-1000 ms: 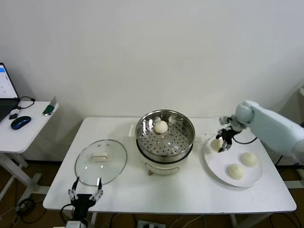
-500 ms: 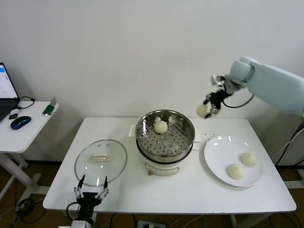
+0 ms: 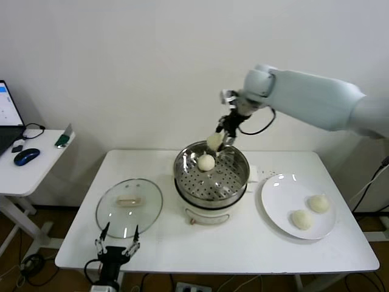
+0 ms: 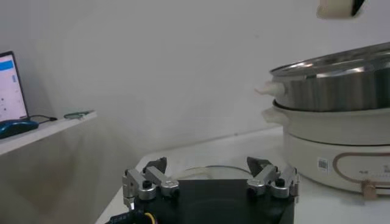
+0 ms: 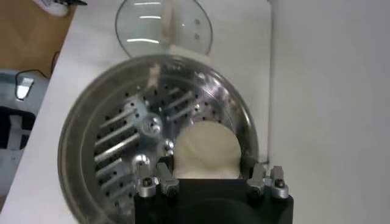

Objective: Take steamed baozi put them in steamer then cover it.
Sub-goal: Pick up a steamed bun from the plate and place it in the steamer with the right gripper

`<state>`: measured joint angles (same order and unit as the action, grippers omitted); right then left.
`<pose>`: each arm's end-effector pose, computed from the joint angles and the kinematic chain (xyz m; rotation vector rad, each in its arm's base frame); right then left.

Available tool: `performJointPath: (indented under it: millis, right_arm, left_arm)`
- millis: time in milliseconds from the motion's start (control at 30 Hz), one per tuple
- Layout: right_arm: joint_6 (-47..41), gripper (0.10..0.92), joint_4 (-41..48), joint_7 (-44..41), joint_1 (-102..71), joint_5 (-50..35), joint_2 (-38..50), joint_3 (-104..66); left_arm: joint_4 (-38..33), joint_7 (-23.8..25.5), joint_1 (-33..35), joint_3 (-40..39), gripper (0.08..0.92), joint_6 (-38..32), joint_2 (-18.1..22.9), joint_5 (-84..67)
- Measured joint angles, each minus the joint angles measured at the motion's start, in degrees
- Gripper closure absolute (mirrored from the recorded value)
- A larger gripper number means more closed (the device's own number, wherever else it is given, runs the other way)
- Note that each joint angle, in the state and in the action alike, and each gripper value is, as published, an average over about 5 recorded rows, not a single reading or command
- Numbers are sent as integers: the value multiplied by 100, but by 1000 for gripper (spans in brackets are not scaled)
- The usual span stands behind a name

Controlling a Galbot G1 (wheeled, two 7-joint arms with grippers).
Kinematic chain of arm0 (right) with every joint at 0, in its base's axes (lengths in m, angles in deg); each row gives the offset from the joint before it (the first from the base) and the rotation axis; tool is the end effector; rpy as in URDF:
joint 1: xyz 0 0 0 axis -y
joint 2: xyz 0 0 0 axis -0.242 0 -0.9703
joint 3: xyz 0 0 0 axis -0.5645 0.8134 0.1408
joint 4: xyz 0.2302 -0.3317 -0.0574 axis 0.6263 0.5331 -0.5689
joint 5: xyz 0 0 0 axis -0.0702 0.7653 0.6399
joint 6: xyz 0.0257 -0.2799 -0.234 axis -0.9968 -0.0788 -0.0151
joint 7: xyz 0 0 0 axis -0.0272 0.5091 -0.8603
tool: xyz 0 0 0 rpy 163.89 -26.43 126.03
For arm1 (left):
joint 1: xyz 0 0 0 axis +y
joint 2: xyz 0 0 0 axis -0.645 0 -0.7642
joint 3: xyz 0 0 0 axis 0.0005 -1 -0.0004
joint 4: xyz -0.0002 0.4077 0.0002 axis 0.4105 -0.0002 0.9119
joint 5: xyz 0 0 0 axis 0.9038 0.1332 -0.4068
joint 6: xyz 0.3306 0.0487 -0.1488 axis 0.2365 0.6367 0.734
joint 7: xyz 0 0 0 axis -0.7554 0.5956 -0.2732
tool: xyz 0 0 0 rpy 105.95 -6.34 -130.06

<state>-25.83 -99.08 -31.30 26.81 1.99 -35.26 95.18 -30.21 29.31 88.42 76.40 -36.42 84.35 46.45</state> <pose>0.6748 0.0586 0.0004 1.4771 -1.4954 1.2743 0.0988 0.0402 -0.4172 0.0472 -2.9759 -0.3319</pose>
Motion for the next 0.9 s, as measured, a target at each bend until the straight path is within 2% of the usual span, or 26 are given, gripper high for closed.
performJointPath:
  millis: [367,733,900]
  right_arm:
    - [-41,338,321,76,-508,-72,-770,222]
    - [3,330,649,42,-889,117,-1082,302]
    - [10,263,727,-5,-964,232,-1126,312]
  left_arm:
    - [5,22,23,29,177,-54,10,-3]
    - [88,23,-20,6,177,-27,20,-28]
    - [100,24,-70,0,177,5,33,-23]
